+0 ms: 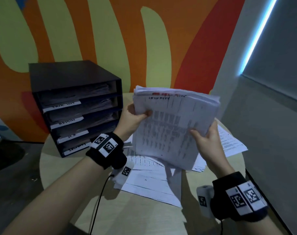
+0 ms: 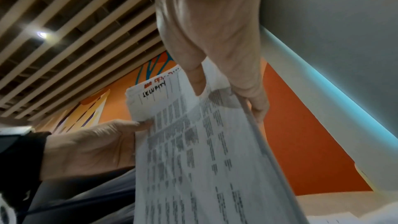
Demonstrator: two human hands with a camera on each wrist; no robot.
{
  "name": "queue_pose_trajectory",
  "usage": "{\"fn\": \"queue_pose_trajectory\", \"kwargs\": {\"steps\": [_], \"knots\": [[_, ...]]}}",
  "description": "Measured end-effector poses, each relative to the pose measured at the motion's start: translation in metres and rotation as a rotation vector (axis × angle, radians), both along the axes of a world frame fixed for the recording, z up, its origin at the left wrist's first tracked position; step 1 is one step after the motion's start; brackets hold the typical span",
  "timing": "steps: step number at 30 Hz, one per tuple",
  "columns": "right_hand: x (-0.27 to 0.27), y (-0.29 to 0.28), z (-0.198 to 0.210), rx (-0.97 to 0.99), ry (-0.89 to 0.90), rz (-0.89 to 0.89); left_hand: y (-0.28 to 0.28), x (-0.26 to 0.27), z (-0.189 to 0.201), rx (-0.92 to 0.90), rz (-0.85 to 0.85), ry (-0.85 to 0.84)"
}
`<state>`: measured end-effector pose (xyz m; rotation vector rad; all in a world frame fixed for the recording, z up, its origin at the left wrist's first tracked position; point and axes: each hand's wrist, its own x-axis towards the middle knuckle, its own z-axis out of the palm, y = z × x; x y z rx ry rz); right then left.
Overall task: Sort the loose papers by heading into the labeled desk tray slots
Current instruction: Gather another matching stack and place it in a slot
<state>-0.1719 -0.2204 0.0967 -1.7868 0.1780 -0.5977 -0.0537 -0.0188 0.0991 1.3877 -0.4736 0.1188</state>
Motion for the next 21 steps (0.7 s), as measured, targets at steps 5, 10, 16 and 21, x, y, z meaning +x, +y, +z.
{"fn": "queue_pose_trajectory", "kwargs": {"steps": [5,10,16,21], "knots": [[0.0,-0.009,0.033,-0.315,-0.136,-0.24,-0.002,0.005,0.004,0.131,0.089,-0.16],[0.0,0.003,0.082,-0.851,-0.182,-0.238,-0.008,0.004,0.042,0.431,0.104,-0.679],[0.022,0.002,0.082,-0.561,-0.117,0.086,0.007,-0.01,0.068,0.64,0.12,-0.817],[0.027,-0.002,0.047,-0.208,-0.068,0.15,0.062,0.004,0.037,0.696,0.387,-0.481]]}}
